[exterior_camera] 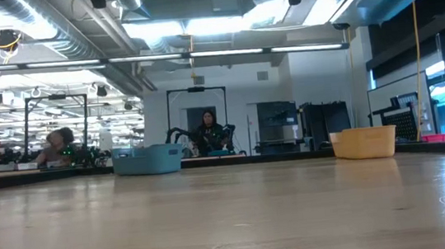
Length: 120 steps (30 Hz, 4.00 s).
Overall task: Sort & place blocks by color
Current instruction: Return to Home Position
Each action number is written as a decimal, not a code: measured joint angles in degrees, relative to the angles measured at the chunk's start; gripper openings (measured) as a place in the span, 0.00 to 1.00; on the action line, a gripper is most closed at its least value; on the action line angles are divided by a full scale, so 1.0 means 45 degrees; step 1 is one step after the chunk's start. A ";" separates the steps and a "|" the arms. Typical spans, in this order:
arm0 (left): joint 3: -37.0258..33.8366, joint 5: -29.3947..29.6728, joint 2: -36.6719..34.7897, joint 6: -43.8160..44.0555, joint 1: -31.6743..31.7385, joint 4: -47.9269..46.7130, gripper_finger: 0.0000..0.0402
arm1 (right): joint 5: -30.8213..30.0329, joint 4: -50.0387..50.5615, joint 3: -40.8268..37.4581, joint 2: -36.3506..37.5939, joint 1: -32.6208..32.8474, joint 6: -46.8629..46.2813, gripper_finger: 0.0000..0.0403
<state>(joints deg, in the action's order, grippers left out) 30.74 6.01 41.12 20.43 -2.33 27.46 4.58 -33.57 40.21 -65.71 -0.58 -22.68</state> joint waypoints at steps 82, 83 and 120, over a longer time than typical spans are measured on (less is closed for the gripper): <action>-0.6737 -0.0823 -0.9102 -0.0253 0.1156 -0.4959 0.08 | 0.5833 0.1645 -0.4588 0.7771 -0.2310 -0.1136 0.00; -0.6737 -0.0823 -0.9102 -0.0253 0.1156 -0.4959 0.08 | 0.5829 0.1653 -0.4921 0.8198 -0.2451 -0.1171 0.00; -0.6737 -0.0828 -0.9088 -0.0253 0.1156 -0.4959 0.06 | -0.0759 0.7254 -0.8806 1.2803 0.0573 0.1768 0.03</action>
<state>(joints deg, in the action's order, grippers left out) 0.43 2.28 0.23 19.29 2.87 5.15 1.17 -0.93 0.58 -8.10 2.00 -14.72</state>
